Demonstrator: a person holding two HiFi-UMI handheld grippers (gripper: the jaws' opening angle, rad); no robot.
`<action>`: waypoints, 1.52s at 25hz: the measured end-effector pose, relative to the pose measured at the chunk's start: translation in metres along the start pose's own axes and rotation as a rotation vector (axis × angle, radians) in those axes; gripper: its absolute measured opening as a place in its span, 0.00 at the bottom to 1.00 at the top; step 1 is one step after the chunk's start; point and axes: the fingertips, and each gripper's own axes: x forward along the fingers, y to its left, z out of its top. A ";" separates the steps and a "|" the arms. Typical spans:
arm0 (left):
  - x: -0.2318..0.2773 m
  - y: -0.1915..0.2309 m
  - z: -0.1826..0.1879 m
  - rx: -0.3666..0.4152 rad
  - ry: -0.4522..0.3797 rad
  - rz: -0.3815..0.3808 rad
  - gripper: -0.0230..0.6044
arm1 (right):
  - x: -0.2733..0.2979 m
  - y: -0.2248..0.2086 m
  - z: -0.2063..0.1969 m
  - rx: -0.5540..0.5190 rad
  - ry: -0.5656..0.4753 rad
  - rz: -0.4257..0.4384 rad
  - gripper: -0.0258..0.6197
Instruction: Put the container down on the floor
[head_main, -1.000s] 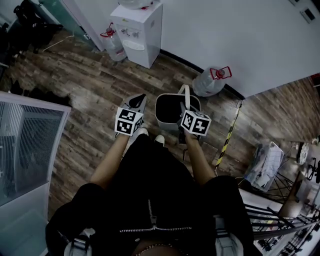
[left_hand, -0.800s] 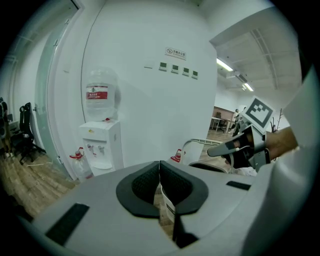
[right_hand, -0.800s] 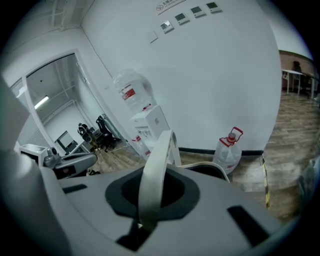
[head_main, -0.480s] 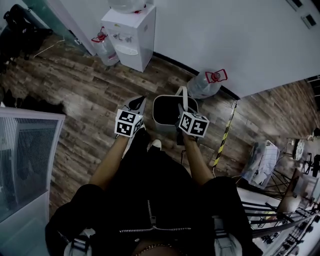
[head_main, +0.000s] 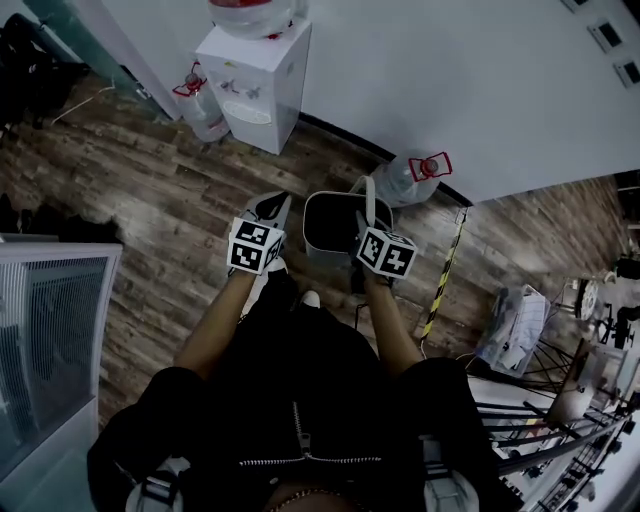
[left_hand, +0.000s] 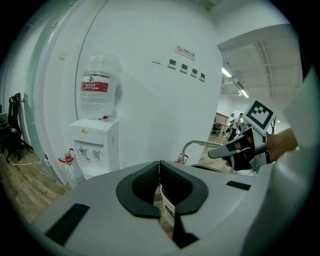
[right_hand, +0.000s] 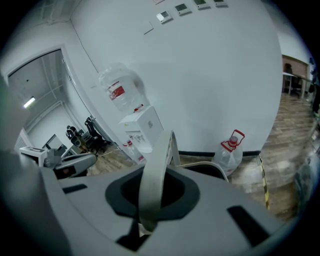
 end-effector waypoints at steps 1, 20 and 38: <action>0.003 0.006 0.002 0.000 0.000 -0.005 0.06 | 0.004 0.001 0.004 0.003 -0.001 -0.006 0.08; 0.022 0.086 0.003 -0.034 0.024 -0.025 0.06 | 0.080 0.031 0.022 0.015 0.062 -0.044 0.08; 0.101 0.130 0.007 -0.021 0.119 -0.004 0.06 | 0.179 0.004 0.033 0.050 0.169 -0.003 0.08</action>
